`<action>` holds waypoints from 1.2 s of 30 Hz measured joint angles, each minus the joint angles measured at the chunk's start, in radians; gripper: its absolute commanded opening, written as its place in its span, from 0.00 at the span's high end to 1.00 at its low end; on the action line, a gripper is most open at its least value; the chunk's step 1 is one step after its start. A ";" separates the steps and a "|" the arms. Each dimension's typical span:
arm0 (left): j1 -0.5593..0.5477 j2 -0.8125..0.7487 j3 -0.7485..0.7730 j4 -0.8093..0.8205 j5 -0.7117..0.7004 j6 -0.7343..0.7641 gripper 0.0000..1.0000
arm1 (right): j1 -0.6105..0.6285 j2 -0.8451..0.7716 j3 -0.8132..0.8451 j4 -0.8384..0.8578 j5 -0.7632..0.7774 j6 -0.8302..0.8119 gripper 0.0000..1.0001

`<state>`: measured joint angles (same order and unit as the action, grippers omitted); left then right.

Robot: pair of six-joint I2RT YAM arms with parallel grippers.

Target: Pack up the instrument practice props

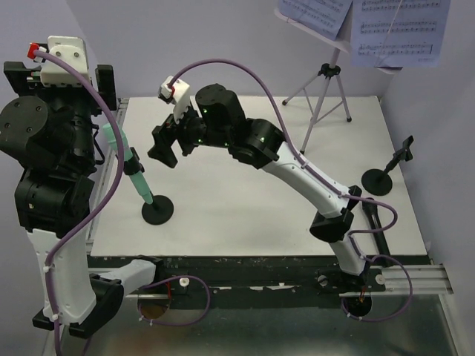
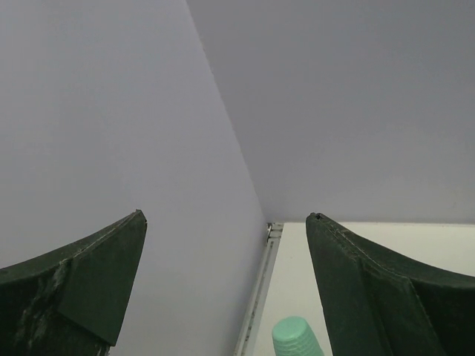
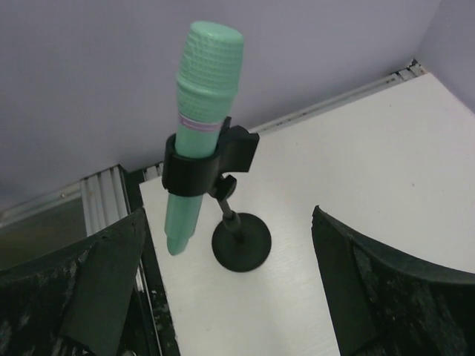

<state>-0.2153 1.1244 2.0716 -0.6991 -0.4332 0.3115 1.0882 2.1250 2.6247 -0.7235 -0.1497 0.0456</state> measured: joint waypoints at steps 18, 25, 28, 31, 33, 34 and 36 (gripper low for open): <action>0.071 -0.097 -0.045 -0.007 0.034 -0.009 0.01 | 0.135 0.173 0.075 0.215 0.214 0.085 0.01; 0.077 -0.108 -0.061 -0.028 0.059 -0.014 0.01 | 0.137 0.267 0.074 0.340 0.286 0.081 0.09; 0.077 -0.121 -0.071 -0.047 0.075 -0.017 0.01 | 0.138 0.294 0.074 0.379 0.303 0.080 0.25; 0.084 -0.132 -0.075 -0.052 0.089 -0.022 0.01 | 0.139 0.301 0.072 0.398 0.298 0.086 0.41; 0.093 -0.134 -0.076 -0.052 0.100 -0.027 0.01 | 0.137 0.301 0.071 0.409 0.288 0.094 0.44; 0.097 -0.135 -0.076 -0.052 0.103 -0.028 0.01 | 0.133 0.300 0.068 0.412 0.278 0.099 0.46; 0.107 -0.132 -0.075 -0.055 0.121 -0.034 0.01 | 0.125 0.291 0.050 0.418 0.254 0.109 0.57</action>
<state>-0.1085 0.9924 1.9965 -0.7540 -0.3119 0.2771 1.2133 2.4161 2.6751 -0.3058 0.1043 0.1551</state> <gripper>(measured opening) 0.990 0.566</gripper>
